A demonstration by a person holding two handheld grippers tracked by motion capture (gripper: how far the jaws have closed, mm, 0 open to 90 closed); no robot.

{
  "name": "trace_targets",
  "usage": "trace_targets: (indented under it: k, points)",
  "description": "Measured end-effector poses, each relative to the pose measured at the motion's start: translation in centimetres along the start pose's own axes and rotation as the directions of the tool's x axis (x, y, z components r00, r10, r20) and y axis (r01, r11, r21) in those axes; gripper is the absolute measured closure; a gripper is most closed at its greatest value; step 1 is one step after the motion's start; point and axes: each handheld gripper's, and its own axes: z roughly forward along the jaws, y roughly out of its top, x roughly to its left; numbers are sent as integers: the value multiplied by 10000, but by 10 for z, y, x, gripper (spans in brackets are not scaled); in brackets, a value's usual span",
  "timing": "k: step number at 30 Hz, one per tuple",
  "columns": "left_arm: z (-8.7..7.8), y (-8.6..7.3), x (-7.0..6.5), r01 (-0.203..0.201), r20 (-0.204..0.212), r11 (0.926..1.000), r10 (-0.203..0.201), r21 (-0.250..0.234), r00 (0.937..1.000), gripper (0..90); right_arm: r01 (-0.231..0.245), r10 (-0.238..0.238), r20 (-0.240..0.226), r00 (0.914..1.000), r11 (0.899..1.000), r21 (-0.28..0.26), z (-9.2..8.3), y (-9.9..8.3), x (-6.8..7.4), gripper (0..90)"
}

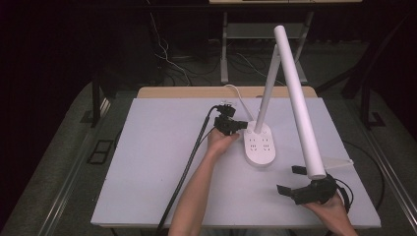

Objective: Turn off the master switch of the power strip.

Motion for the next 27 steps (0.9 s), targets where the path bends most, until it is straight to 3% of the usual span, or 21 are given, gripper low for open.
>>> trace_targets:
  k: [5,12,15,27]
  points:
    - [-12,2,2,90,-125,9995,-94,-291,9999,900,-4,4,26,10000,10000,8,0,0,0,0]
    - [-28,8,0,-87,-176,9986,78,-527,9998,900,-38,38,42,10000,10000,-3,-1,0,-1,0]
    - [-35,9,-1,-501,-214,9972,490,-553,9986,900,18,-18,53,10000,10000,-22,0,0,-2,0]
    - [-68,11,-6,-1098,-86,9898,1095,-911,9940,900,-7,6,57,10000,10000,35,0,0,-2,0]
